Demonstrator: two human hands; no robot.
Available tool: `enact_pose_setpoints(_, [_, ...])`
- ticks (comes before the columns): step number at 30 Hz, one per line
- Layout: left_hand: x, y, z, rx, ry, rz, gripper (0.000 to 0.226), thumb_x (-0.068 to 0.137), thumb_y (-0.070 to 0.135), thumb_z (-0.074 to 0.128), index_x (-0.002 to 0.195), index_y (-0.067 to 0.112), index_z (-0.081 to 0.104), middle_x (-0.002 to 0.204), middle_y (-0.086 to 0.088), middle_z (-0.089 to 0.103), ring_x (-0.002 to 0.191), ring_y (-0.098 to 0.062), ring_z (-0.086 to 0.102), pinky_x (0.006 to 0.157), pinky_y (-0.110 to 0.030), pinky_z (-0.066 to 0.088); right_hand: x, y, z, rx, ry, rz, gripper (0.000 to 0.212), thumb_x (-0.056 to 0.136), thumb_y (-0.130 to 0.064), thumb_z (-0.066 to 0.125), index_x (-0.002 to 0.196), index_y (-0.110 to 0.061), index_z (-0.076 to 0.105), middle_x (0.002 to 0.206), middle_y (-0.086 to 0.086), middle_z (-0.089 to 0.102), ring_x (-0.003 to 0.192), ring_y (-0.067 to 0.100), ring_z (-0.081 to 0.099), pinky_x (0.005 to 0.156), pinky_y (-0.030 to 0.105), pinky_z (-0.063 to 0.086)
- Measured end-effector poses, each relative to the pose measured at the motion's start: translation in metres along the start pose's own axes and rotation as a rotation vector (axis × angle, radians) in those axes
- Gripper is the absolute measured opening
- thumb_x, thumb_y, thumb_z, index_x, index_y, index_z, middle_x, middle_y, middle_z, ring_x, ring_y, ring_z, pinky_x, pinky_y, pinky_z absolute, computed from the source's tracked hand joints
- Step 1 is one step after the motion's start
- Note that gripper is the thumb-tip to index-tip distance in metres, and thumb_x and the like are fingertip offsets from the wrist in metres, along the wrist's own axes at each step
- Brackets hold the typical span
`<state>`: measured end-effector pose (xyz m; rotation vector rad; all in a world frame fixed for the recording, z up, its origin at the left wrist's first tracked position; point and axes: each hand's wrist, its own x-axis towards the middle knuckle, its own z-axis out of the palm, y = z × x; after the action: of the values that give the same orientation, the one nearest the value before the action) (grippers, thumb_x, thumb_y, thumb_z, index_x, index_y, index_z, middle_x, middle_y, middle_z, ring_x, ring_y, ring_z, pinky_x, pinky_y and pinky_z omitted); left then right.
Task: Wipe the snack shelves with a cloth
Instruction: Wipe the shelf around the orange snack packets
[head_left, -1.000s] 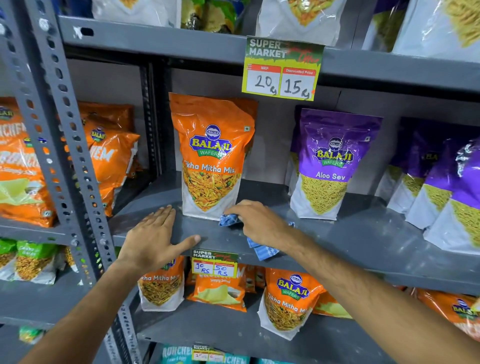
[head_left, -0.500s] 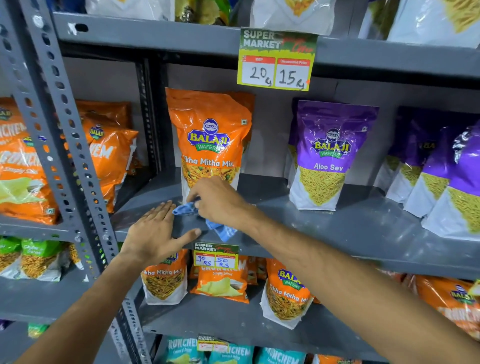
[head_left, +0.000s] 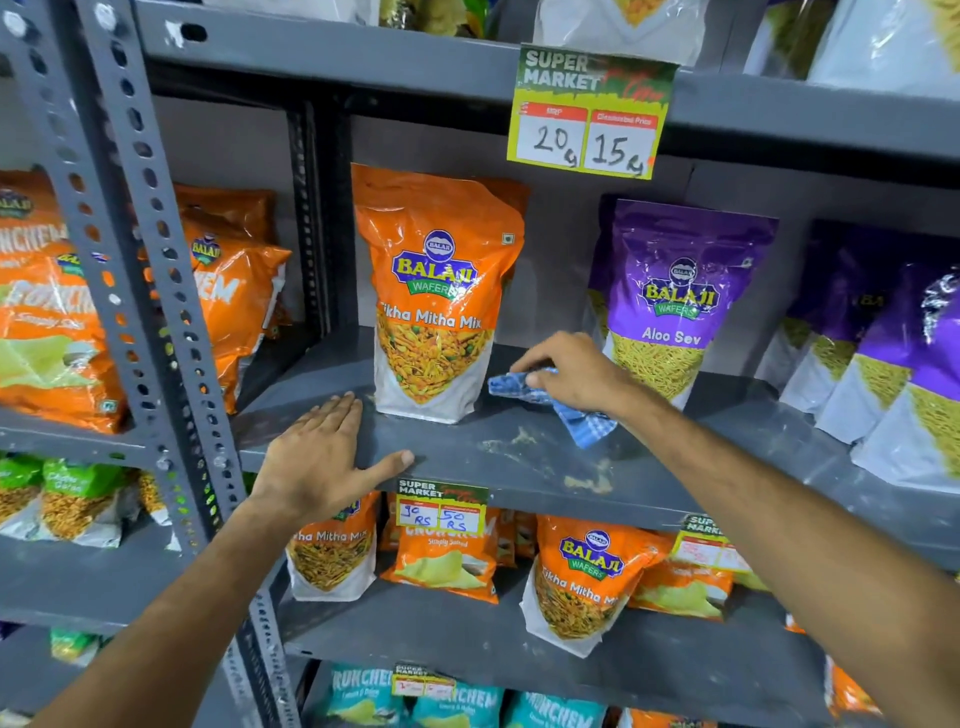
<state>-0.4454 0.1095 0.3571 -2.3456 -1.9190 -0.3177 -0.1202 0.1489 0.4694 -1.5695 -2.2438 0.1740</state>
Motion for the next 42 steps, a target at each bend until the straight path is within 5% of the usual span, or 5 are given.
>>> enact_pose_setpoints(12, [0.002,-0.001,0.001,0.007,-0.003,-0.005,0.136,0.072,0.105,-0.001,0.166,0.008,0.019,0.175,-0.009,0.019,0.162,-0.022,0.018,0.133,-0.040,0.017,-0.059,0.076,0.010,0.221,-0.050,-0.012,0.029,0.101,-0.019,0.059,0.122,-0.036,0.068,0.108,-0.040,0.063,0.104,-0.018,0.057,0.096,0.025,0.047])
enact_pose_setpoints(17, [0.002,-0.001,0.003,0.019,0.010,-0.009,0.135,0.073,0.104,0.000,0.166,0.008,0.022,0.175,-0.009,0.022,0.162,-0.023,0.020,0.132,-0.040,0.018,-0.066,0.084,0.055,0.143,-0.122,0.001,0.041,0.102,-0.051,0.042,0.142,-0.054,0.042,0.156,-0.022,0.038,0.145,-0.001,0.030,0.122,0.040,0.026])
enact_pose_setpoints(26, [0.000,0.001,-0.003,0.017,-0.032,0.008,0.138,0.071,0.104,-0.003,0.166,0.007,0.021,0.175,-0.010,0.020,0.162,-0.023,0.020,0.133,-0.041,0.018,-0.071,0.040,0.066,0.175,-0.230,-0.233,0.036,0.104,-0.028,0.049,0.136,-0.043,0.056,0.154,-0.011,0.046,0.147,-0.001,0.032,0.116,0.025,0.031])
enact_pose_setpoints(31, [-0.001,0.002,-0.004,0.019,-0.034,-0.005,0.136,0.072,0.104,-0.001,0.166,0.007,0.021,0.175,-0.010,0.020,0.162,-0.023,0.020,0.133,-0.042,0.018,-0.070,0.065,0.048,0.393,-0.060,-0.043,0.032,0.105,-0.024,0.050,0.134,-0.034,0.061,0.138,-0.017,0.056,0.134,0.006,0.051,0.116,0.032,0.037])
enact_pose_setpoints(42, [0.001,0.002,-0.002,0.028,-0.006,-0.016,0.130,0.076,0.102,0.006,0.165,0.008,0.023,0.174,-0.010,0.024,0.161,-0.022,0.022,0.131,-0.039,0.018,-0.072,0.022,0.075,0.070,-0.179,-0.287,0.038,0.104,-0.038,0.044,0.140,-0.051,0.048,0.157,-0.020,0.040,0.149,-0.002,0.025,0.116,0.037,0.034])
